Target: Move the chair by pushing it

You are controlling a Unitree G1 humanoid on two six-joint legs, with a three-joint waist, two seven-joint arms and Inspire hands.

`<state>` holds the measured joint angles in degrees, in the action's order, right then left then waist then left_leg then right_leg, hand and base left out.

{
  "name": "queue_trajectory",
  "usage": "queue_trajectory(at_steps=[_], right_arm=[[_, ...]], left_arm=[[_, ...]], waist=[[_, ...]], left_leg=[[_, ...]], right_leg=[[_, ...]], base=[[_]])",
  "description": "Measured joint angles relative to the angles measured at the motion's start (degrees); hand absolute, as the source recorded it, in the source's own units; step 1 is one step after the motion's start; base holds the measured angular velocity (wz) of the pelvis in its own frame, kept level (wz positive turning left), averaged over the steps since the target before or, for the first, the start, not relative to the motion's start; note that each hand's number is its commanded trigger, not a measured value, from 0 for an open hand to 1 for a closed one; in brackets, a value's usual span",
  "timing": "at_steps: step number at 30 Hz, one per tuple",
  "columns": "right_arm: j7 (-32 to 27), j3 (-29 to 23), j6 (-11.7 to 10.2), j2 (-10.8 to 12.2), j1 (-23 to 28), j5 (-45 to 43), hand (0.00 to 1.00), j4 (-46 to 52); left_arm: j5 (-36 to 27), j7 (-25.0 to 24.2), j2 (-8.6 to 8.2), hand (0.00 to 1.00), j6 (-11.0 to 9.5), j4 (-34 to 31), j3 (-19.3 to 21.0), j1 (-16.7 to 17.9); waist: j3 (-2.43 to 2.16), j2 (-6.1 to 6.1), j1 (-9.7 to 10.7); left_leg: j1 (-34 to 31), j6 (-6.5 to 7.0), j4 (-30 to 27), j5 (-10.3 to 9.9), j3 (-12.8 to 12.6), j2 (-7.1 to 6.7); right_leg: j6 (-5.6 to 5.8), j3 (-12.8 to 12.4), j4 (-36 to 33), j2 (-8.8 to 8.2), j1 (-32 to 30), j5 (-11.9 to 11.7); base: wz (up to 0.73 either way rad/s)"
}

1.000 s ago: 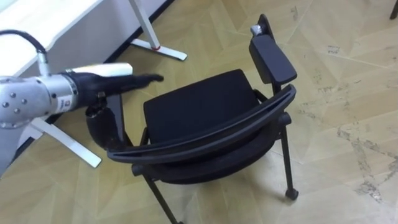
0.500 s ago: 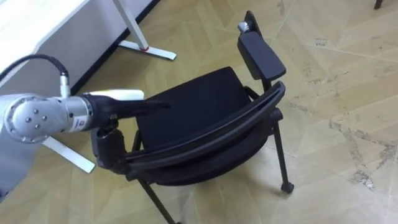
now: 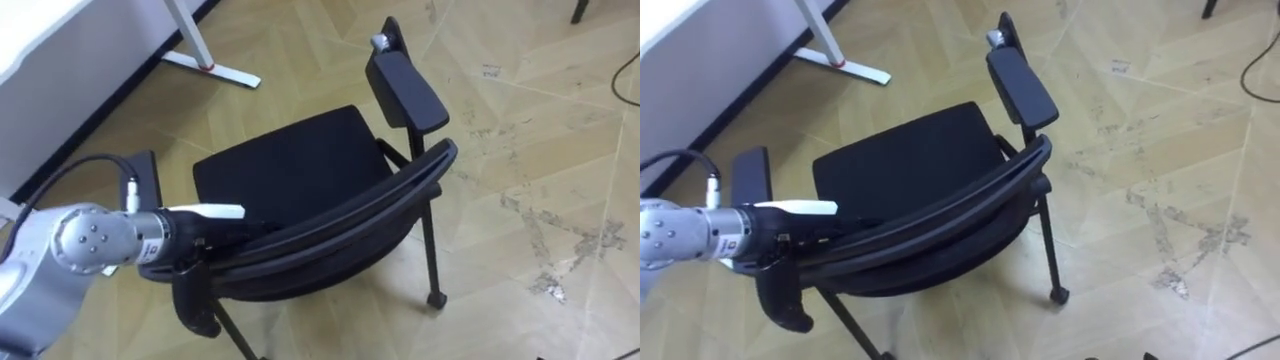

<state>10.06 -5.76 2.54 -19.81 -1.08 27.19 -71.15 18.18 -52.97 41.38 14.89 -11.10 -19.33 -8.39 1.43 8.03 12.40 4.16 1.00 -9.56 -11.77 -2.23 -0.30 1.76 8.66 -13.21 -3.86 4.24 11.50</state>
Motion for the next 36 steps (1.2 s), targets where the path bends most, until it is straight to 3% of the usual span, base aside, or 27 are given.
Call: queue_trajectory(at_steps=[1,2,3,4,5,7,8,10,12,16,17,18,21,23,28,30,32,33,36], right_arm=[[-0.1,0.0,0.0,0.0,0.0,0.0,0.0,0.0],[-0.2,0.0,0.0,0.2,0.3,0.0,0.0,-0.1],[-0.4,0.0,-0.1,1.0,-0.3,-0.1,0.0,0.1],[-1.2,0.0,-1.0,1.1,-1.2,0.0,0.0,0.4],[-2.5,0.0,-1.6,1.0,-0.6,0.2,0.0,0.3],[-3.3,-0.1,-1.3,1.2,0.0,0.5,0.0,0.3],[-3.1,-0.1,-1.1,1.5,0.0,0.5,0.0,0.3],[-2.4,-0.1,-1.1,1.7,0.1,0.5,0.0,0.2],[-1.6,0.0,-1.1,1.7,0.4,0.8,0.0,0.0],[-1.6,0.0,-1.2,1.6,0.7,2.8,0.0,0.1],[-2.0,0.0,-1.2,1.6,1.1,2.8,0.0,0.3],[-2.2,0.0,-1.2,1.5,1.3,2.9,0.0,0.3],[-2.5,0.2,-1.2,1.9,2.2,2.9,0.0,0.3],[-3.0,0.0,-1.2,1.9,2.2,3.0,0.0,0.3],[-3.5,0.1,-1.2,2.1,2.1,3.0,0.0,0.3],[-3.6,0.1,-1.2,2.1,2.1,3.0,0.0,0.3],[-3.6,0.1,-1.2,2.1,2.1,2.8,0.0,0.3],[-3.6,0.1,-1.2,2.2,2.1,2.7,0.0,0.3],[-3.5,0.1,-1.2,2.1,2.1,2.4,0.0,0.3]], left_arm=[[-0.1,0.1,-0.83,0.0,0.0,0.5,0.0,0.0],[-0.2,0.2,-0.99,0.0,0.0,0.8,0.0,0.2],[-0.7,0.4,-0.82,0.0,-0.1,2.0,0.7,1.0],[-1.7,-0.8,-0.27,0.0,-0.5,2.7,1.8,2.2],[-1.8,-0.8,-0.46,0.0,-1.1,3.2,1.8,3.3],[-2.0,-0.3,-0.56,0.0,-1.1,4.2,1.6,3.9],[-2.1,0.0,-1.03,0.0,-1.0,4.8,1.7,3.4],[-2.7,0.3,-2.67,0.0,-1.0,5.7,2.8,3.0],[-3.0,1.1,-3.0,0.0,-1.2,6.5,3.3,3.0],[-3.0,2.9,-5.42,0.0,-2.1,10.6,5.4,3.2],[-3.0,4.5,-6.14,0.0,-2.9,12.2,5.8,3.5],[-3.0,5.3,-6.54,0.0,-3.3,13.1,5.8,3.5],[-3.0,9.1,-8.11,0.0,-5.1,17.2,6.2,3.6],[-2.8,11.2,-9.23,0.0,-6.3,19.3,7.3,3.4],[-2.5,12.6,-9.36,0.0,-7.6,21.5,8.1,3.4],[-2.5,12.7,-9.37,0.09,-7.8,21.8,8.0,3.3],[-2.5,12.7,-9.38,0.24,-7.8,21.8,7.9,3.4],[-2.5,12.7,-9.38,0.25,-7.8,21.7,7.9,3.4],[-2.5,12.4,-9.38,0.55,-7.8,21.7,7.8,3.4]], waist=[[0.35,0.79,-0.1],[0.37,1.06,-0.2],[0.42,1.11,-0.2],[0.55,1.5,0.3],[0.59,2.04,1.8],[0.42,2.24,2.5],[0.61,1.97,2.8],[0.57,1.24,2.3],[0.24,0.32,1.1],[0.01,-1.37,0.9],[-0.44,-1.24,0.9],[-0.52,-1.11,1.0],[-0.52,-1.13,1.2],[-0.49,-1.15,1.3],[-0.54,-1.42,1.3],[-0.54,-1.42,1.3],[-0.55,-1.4,1.3],[-0.55,-1.39,1.3],[-0.63,-1.25,1.3]], left_leg=[[0.7,0.08,0.3,0.1,3.2,1.42],[1.0,0.06,0.2,0.1,5.3,2.0],[0.8,-0.08,0.0,0.0,7.4,2.58],[0.4,-1.26,-1.2,-1.1,6.9,2.68],[0.3,-1.76,-1.6,-1.4,5.3,2.58],[0.4,-2.39,-1.1,-0.9,1.6,2.64],[-0.3,-2.6,1.3,0.0,-0.4,2.85],[0.3,-2.38,1.3,0.1,-2.5,2.54],[0.7,-2.33,0.9,0.1,-2.6,2.23],[1.5,-2.29,0.8,0.1,-3.9,1.87],[1.5,-2.09,0.7,0.0,-3.9,1.66],[1.6,-2.06,0.7,-0.1,-4.0,1.63],[2.6,-2.03,0.2,-0.1,-4.3,1.74],[2.6,-1.26,0.1,-0.6,-4.3,2.07],[2.6,-1.21,-0.1,-0.8,-5.3,2.54],[2.8,-1.23,-0.2,-0.8,-5.4,2.55],[3.0,-1.24,-0.2,-0.8,-5.5,2.52],[3.1,-1.24,-0.2,-0.8,-5.6,2.51],[3.1,-1.24,-0.1,-0.8,-5.6,2.5]], right_leg=[[0.23,-0.1,-5.0,0.76,-3.1,0.8],[-0.4,-1.3,-6.1,1.65,-4.6,1.6],[-1.7,-5.3,-1.3,3.47,-7.2,1.2],[-2.82,-3.2,2.4,3.42,-7.7,-4.0],[-2.82,-2.1,2.4,3.58,-6.5,-4.3],[-2.82,-3.3,2.2,3.46,-5.6,-4.3],[-2.58,-4.0,2.1,3.42,-5.5,-4.2],[-2.1,-3.9,1.4,3.52,-5.7,-3.7],[-2.06,-3.6,1.8,3.78,-5.3,-3.6],[-1.88,-3.9,2.1,3.45,-3.9,-3.3],[-2.03,-3.9,2.6,3.28,-3.7,-2.8],[-1.97,-3.9,2.5,3.27,-3.6,-2.8],[-1.85,-3.8,1.9,3.26,-3.2,-2.1],[-1.59,-3.8,0.4,3.56,-3.9,-1.5],[-2.05,-4.1,-0.8,3.9,-4.2,-1.6],[-2.48,-4.2,-1.0,3.91,-4.1,-1.8],[-2.64,-4.5,-1.3,3.88,-4.1,-1.7],[-2.62,-4.6,-1.3,3.87,-4.1,-1.7],[-2.59,-4.6,-1.3,3.85,-4.0,-1.6]], base=[[-0.19],[-0.46],[-0.46],[-0.2],[0.13],[0.33],[0.3],[0.13],[-0.12],[-0.01],[0.03],[0.15],[0.06],[0.0],[-0.08],[0.0],[0.0],[0.0],[0.0]])
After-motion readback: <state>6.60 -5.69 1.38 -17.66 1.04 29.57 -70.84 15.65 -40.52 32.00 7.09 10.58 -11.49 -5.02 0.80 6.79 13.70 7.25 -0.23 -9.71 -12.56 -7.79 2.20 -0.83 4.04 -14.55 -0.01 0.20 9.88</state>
